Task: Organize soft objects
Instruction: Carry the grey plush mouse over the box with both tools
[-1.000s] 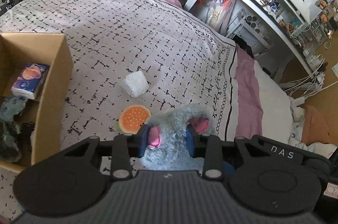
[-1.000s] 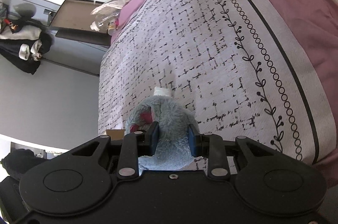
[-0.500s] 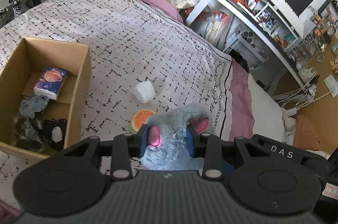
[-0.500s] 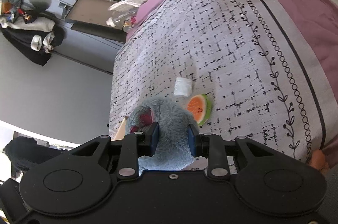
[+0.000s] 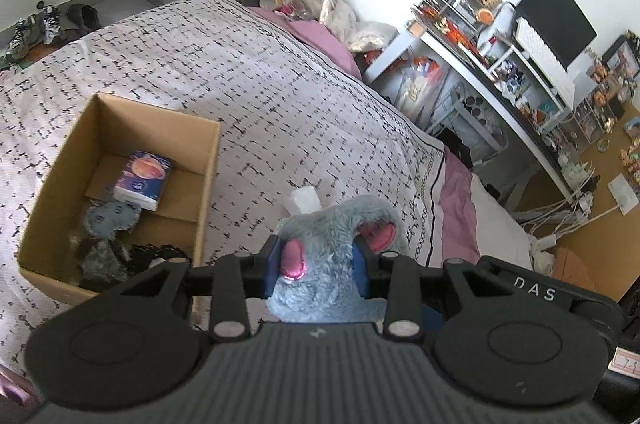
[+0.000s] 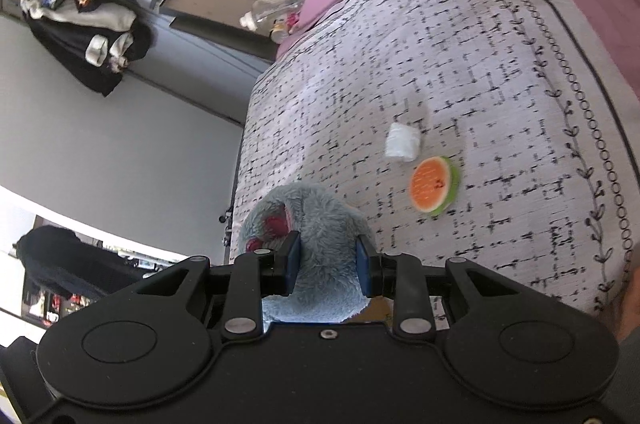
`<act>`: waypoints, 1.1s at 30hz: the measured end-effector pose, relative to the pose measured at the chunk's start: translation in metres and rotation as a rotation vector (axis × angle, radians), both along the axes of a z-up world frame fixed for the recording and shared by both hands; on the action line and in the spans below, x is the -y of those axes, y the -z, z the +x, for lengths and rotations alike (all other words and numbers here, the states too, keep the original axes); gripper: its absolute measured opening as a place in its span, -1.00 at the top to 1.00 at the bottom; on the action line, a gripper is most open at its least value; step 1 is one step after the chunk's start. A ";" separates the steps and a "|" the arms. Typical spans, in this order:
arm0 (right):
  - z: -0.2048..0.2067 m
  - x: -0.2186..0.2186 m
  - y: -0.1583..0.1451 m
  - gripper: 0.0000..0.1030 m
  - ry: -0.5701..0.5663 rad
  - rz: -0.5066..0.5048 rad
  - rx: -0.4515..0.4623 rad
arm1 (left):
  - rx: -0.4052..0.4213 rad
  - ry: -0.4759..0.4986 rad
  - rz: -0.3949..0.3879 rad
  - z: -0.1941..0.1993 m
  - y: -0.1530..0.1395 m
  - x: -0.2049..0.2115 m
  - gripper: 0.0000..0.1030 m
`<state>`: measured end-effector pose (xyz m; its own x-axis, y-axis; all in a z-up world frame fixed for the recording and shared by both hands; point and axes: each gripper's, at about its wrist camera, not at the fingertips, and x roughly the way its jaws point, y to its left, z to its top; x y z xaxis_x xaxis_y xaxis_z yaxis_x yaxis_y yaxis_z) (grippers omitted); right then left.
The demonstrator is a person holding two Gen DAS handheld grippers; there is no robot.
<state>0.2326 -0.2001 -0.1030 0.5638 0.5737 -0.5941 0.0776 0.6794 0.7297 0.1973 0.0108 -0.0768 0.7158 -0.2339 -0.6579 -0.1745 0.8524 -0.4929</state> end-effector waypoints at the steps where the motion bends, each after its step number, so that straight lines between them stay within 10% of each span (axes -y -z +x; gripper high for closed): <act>1: 0.000 -0.004 -0.001 0.45 -0.006 -0.003 0.003 | 0.002 -0.005 -0.004 -0.001 0.000 -0.004 0.31; 33: 0.058 -0.140 0.018 0.38 -0.174 -0.152 -0.001 | -0.004 -0.180 -0.149 0.025 0.055 -0.135 0.31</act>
<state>0.2904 -0.0601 -0.1207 0.4634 0.5661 -0.6817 -0.0494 0.7846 0.6180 0.2223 0.1461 -0.1322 0.7524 -0.1976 -0.6284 -0.3192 0.7251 -0.6102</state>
